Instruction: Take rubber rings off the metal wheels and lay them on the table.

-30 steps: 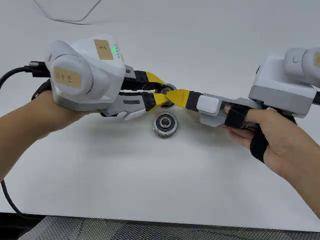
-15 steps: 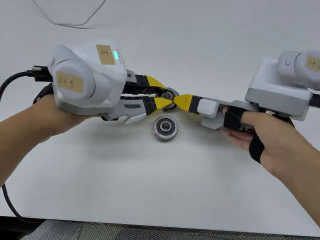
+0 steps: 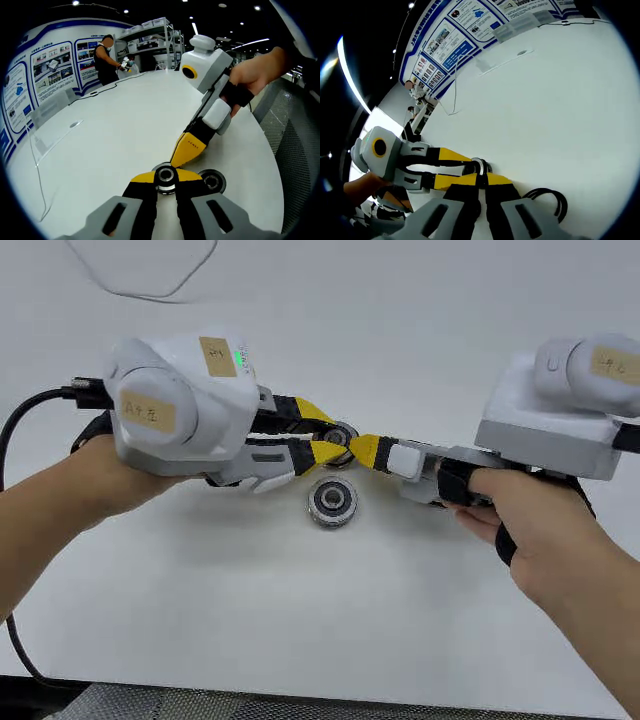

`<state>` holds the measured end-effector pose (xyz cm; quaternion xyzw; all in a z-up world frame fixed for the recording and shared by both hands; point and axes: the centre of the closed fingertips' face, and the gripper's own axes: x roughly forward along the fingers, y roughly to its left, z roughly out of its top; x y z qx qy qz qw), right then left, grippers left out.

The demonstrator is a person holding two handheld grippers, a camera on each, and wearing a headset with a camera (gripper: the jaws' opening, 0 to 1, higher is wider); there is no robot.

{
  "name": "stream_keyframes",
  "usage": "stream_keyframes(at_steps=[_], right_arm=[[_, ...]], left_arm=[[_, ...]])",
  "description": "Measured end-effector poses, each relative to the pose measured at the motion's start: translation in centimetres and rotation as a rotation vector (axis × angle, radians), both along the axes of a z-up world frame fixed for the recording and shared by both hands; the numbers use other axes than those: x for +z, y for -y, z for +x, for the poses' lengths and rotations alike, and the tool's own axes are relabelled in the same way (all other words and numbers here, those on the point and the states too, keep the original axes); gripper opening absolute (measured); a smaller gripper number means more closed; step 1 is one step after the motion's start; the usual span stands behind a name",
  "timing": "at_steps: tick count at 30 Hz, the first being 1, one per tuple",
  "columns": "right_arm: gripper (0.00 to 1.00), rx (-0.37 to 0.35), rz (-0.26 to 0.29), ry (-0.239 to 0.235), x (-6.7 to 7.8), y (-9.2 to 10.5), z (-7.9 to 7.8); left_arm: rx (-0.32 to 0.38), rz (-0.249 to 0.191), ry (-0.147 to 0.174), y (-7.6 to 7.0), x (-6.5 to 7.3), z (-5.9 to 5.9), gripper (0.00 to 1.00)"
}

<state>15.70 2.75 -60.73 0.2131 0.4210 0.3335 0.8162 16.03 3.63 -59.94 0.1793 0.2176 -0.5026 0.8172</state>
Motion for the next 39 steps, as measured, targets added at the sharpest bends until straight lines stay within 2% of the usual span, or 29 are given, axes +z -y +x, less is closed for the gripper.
stream_keyframes(at_steps=[6,10,12,13,14,22,26,28,39], right_arm=[[0.06,-0.010,-0.004,0.004,-0.11,0.19,0.12],[0.06,-0.028,0.030,-0.023,-0.18,0.40,0.17],[0.03,-0.056,0.054,-0.029,0.13,0.76,0.47],[0.02,-0.040,0.060,-0.048,-0.04,0.74,0.25],[0.02,-0.035,0.062,-0.043,-0.09,0.66,0.31],[0.02,-0.031,0.063,-0.056,-0.06,0.55,0.28],[0.01,-0.034,0.043,-0.063,-0.07,0.57,0.32],[0.01,-0.047,0.048,-0.075,-0.05,0.57,0.30],[0.00,-0.038,0.077,-0.068,0.66,0.23,0.07]], left_arm=[[0.000,-0.002,-0.001,0.03,0.02,-0.01,0.13],[-0.001,-0.003,-0.002,0.04,0.03,-0.03,0.13],[0.000,-0.004,-0.003,0.03,0.03,-0.03,0.13],[0.000,-0.005,-0.002,0.03,0.03,-0.03,0.13],[0.000,-0.006,-0.003,0.04,0.03,-0.04,0.13],[-0.001,-0.006,-0.002,0.02,0.03,-0.04,0.13],[-0.001,-0.003,-0.002,0.03,0.03,-0.04,0.13],[0.000,0.000,-0.001,0.02,0.02,-0.03,0.13],[0.002,0.000,0.000,0.02,0.03,-0.01,0.13]])
